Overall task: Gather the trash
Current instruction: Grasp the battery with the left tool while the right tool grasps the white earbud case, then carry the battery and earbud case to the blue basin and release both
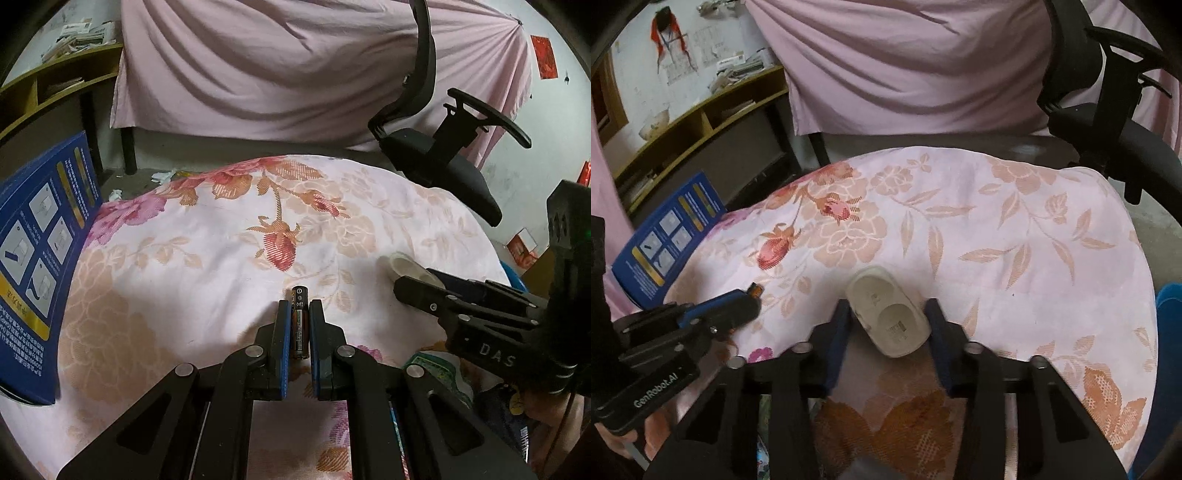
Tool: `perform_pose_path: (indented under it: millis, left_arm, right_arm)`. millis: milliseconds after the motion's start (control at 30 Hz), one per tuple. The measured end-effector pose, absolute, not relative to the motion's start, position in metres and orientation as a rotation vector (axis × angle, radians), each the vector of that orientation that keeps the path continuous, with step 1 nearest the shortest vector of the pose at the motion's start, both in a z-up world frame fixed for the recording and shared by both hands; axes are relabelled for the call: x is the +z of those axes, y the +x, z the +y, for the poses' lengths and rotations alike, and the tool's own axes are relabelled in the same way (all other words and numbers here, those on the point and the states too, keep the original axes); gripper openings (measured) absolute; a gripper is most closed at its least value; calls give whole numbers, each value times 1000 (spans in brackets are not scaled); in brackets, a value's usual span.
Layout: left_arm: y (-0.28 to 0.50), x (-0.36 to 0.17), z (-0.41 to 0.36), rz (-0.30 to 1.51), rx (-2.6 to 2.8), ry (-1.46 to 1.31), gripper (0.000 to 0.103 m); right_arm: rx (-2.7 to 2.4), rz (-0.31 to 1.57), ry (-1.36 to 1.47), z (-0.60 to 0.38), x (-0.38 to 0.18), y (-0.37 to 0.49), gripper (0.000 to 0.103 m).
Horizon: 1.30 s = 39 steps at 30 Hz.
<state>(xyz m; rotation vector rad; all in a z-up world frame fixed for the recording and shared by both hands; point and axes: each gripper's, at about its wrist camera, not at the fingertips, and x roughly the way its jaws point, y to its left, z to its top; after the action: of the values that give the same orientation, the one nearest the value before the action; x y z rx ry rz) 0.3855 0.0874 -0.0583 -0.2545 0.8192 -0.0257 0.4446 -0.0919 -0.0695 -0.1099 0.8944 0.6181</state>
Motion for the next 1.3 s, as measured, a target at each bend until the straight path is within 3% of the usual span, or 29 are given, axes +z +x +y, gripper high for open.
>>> perform_pose_path:
  millis: [33, 267, 767, 1300]
  left_arm:
    - [383, -58, 89, 816, -26, -262, 7]
    - [378, -51, 89, 765, -21, -287, 7]
    - [333, -5, 70, 377, -38, -305, 7]
    - [284, 25, 19, 90, -59, -125, 7]
  right_arm:
    - [616, 893, -112, -92, -69, 444, 27]
    - [610, 834, -117, -95, -62, 436, 27]
    - [531, 294, -56, -134, -8, 363, 27]
    - [393, 22, 0, -177, 17, 324, 27]
